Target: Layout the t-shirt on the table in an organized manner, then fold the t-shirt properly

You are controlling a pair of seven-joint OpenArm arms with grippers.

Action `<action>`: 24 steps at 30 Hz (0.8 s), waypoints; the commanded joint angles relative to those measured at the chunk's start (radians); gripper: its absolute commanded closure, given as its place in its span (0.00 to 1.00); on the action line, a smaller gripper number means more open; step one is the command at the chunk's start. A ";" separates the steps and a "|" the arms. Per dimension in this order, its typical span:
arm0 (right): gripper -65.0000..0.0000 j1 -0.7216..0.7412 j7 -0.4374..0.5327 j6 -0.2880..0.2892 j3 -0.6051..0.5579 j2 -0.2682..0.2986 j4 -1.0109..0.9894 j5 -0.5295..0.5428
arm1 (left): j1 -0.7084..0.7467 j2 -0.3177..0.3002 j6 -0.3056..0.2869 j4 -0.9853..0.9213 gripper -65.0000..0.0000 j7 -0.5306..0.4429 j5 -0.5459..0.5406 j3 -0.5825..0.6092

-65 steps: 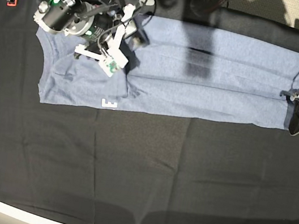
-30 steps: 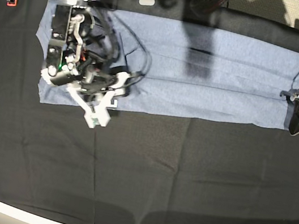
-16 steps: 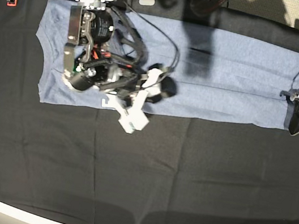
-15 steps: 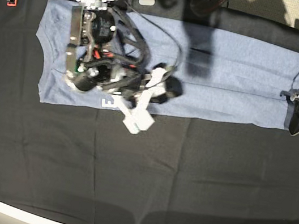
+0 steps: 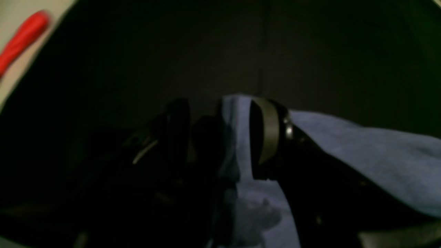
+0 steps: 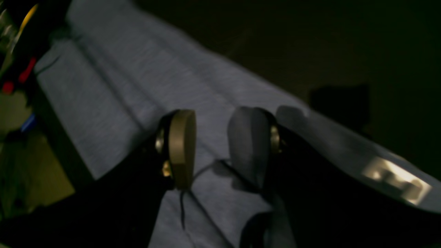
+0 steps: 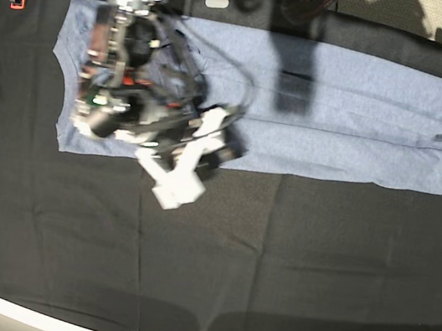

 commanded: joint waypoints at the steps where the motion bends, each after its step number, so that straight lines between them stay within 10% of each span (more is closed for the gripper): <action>1: 0.61 0.020 0.021 0.008 0.021 0.008 0.024 0.039 | -0.010 -0.016 -0.008 0.017 0.60 0.003 -0.018 -0.014; 24: 0.61 0.019 0.021 0.008 0.112 0.130 0.024 0.055 | -0.017 -0.053 -0.130 -0.224 0.60 0.085 -0.245 -0.027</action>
